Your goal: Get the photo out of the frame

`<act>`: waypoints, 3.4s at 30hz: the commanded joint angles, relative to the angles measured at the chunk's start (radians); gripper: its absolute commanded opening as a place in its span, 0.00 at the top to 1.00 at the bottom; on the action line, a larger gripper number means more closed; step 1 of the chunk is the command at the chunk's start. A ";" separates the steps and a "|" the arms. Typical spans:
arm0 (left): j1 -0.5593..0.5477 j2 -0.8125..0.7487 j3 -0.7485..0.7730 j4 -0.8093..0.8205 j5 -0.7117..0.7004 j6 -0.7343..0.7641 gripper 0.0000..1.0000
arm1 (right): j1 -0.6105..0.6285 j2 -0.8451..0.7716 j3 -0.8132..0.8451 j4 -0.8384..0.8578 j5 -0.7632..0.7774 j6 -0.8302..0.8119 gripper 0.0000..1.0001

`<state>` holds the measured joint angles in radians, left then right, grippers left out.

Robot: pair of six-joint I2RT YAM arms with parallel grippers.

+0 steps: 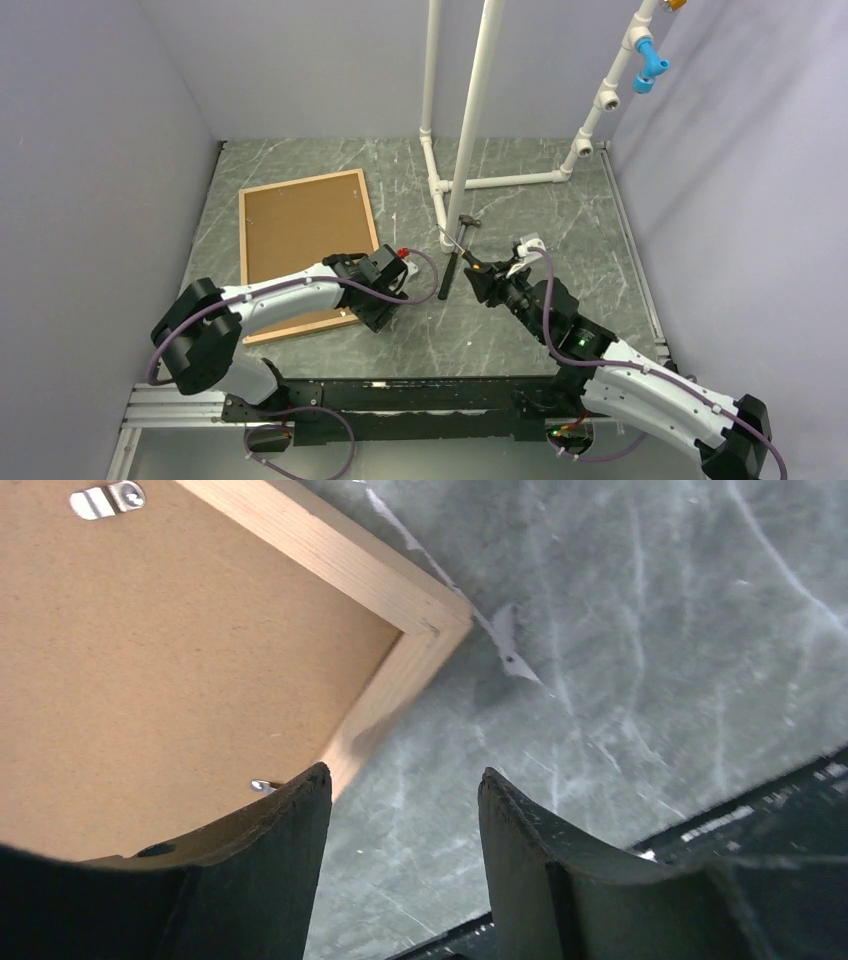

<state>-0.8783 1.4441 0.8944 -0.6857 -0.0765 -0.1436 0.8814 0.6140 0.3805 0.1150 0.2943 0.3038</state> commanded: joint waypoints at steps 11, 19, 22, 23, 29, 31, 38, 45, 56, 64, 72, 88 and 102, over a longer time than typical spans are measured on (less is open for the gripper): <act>-0.010 0.194 0.058 0.055 -0.199 -0.066 0.54 | 0.002 -0.140 -0.020 0.032 0.160 0.047 1.00; -0.001 0.278 0.116 0.034 -0.260 -0.169 1.00 | 0.003 -0.230 -0.042 -0.002 0.266 0.073 1.00; 0.020 0.314 0.160 0.044 -0.247 -0.195 1.00 | 0.002 -0.236 -0.045 -0.002 0.275 0.075 1.00; 0.032 0.327 0.179 0.051 -0.235 -0.202 1.00 | 0.002 -0.229 -0.044 -0.002 0.275 0.076 1.00; 0.141 0.427 0.334 0.091 -0.151 -0.237 1.00 | 0.002 -0.190 -0.031 -0.004 0.268 0.075 1.00; 0.194 0.458 0.392 0.115 -0.116 -0.260 1.00 | 0.003 -0.188 -0.033 -0.002 0.267 0.075 1.00; 0.347 0.610 0.661 0.191 0.042 -0.380 1.00 | 0.001 -0.151 -0.029 0.010 0.264 0.072 1.00; 0.404 0.613 0.768 0.295 0.095 -0.500 0.77 | 0.002 -0.118 -0.030 0.031 0.216 0.055 1.00; 0.407 0.081 0.359 0.251 0.106 -0.383 0.25 | 0.003 -0.041 -0.010 0.040 0.174 0.034 1.00; 0.511 -0.445 -0.110 0.067 -0.136 -0.608 0.10 | 0.004 -0.010 -0.008 0.055 0.177 0.032 1.00; 0.699 -0.747 -0.293 -0.084 -0.253 -0.818 0.01 | 0.002 0.008 -0.005 0.058 0.176 0.029 1.00; 1.198 -0.403 -0.347 0.108 0.157 -0.852 0.08 | 0.002 -0.016 -0.011 0.053 0.172 0.034 1.00; 1.234 -0.336 -0.493 0.277 0.146 -1.091 0.40 | 0.003 -0.018 -0.011 0.054 0.161 0.038 1.00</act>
<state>0.3519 1.1145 0.4747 -0.4541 0.0849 -1.1313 0.8814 0.6067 0.3328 0.1047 0.4622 0.3435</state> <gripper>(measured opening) 0.661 0.355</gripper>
